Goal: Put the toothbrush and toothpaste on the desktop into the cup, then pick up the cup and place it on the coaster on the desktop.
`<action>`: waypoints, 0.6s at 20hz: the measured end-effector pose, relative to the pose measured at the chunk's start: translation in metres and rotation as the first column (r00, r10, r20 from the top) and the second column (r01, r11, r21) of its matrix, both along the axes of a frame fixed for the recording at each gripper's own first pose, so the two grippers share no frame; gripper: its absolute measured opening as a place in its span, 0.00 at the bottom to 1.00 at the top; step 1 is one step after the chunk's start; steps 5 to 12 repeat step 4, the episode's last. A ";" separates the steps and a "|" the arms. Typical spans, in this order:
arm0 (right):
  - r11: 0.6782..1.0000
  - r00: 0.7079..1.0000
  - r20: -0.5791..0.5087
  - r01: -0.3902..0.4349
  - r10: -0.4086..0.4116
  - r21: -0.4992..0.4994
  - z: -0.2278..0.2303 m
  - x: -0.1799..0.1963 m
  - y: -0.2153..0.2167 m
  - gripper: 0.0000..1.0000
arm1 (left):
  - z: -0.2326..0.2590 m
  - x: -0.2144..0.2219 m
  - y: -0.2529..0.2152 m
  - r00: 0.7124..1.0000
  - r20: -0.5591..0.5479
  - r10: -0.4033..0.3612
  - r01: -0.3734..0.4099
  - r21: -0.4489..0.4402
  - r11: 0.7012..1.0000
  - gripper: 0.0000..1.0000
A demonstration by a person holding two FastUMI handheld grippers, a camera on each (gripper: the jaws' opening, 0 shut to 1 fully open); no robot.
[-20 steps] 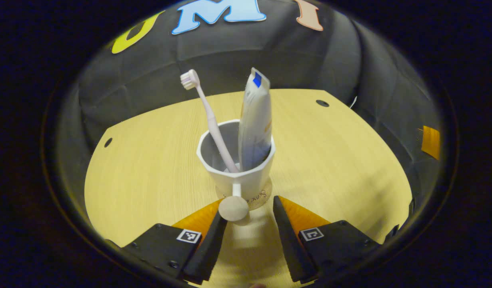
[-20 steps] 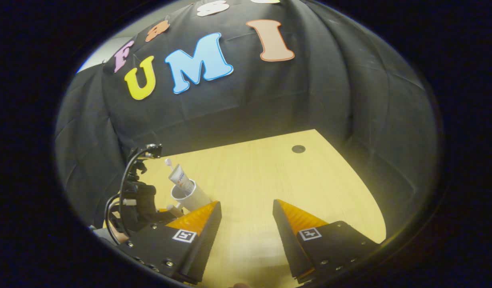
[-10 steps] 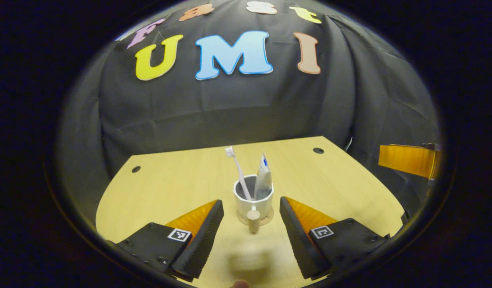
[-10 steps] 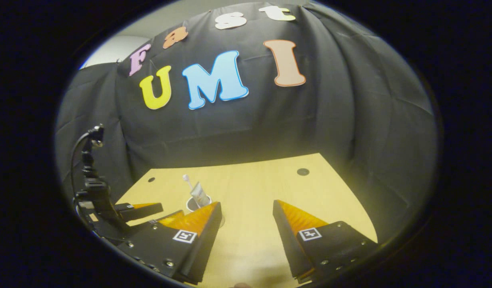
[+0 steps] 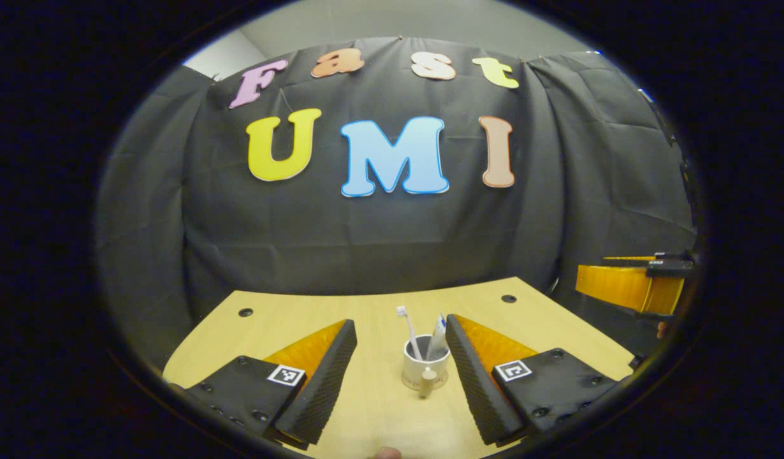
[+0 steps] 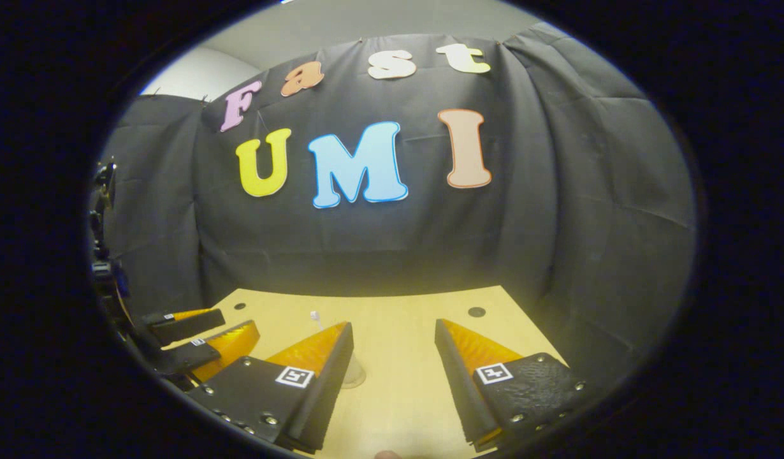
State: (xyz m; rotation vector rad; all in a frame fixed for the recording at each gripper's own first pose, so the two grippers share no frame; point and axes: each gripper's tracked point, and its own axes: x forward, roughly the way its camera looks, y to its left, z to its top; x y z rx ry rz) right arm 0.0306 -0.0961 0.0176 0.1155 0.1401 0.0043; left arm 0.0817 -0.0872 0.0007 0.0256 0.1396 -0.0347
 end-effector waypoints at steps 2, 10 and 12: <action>1.000 1.000 0.010 0.015 -0.014 -0.016 0.003 -0.005 0.007 0.77 | 0.010 -0.005 0.011 0.999 0.036 0.019 -0.019 -0.009 1.000 1.00; 0.999 0.999 0.012 0.036 -0.036 -0.035 0.005 -0.009 0.012 0.77 | 0.008 -0.007 0.019 0.999 0.045 0.025 -0.025 -0.017 1.000 1.00; 0.999 0.999 0.012 0.036 -0.036 -0.035 0.005 -0.009 0.012 0.77 | 0.008 -0.007 0.019 0.999 0.045 0.025 -0.025 -0.017 1.000 1.00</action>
